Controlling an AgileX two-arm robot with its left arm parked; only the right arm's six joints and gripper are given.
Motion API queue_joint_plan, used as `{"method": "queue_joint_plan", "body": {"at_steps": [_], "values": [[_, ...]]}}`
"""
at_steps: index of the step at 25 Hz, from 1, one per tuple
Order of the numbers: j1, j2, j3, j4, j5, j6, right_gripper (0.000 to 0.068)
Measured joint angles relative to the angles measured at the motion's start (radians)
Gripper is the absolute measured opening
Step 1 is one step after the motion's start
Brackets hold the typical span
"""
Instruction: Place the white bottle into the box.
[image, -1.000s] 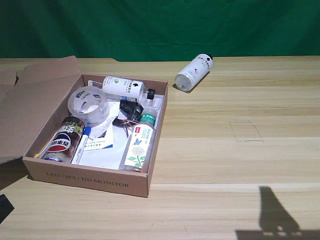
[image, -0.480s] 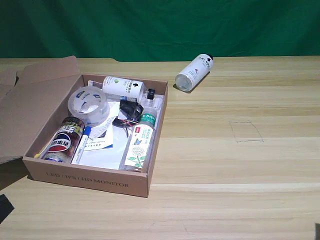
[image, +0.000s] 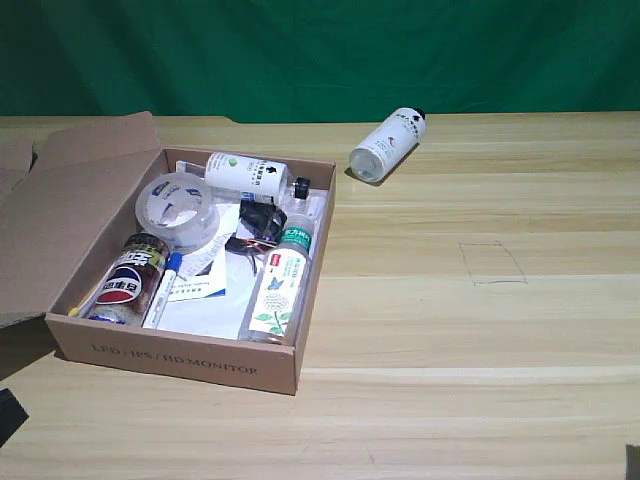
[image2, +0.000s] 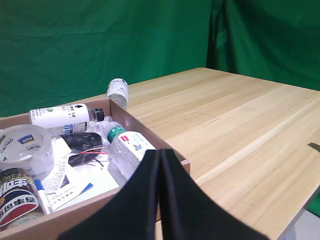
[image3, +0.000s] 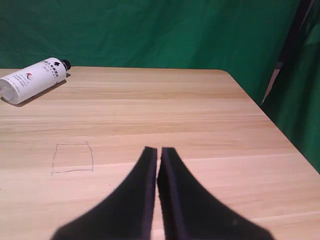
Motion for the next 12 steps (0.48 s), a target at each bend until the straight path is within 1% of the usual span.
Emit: {"method": "queue_joint_plan", "body": {"at_steps": [12], "values": [[0.000,0.000,0.000,0.000,0.009,0.000,0.0003]]}}
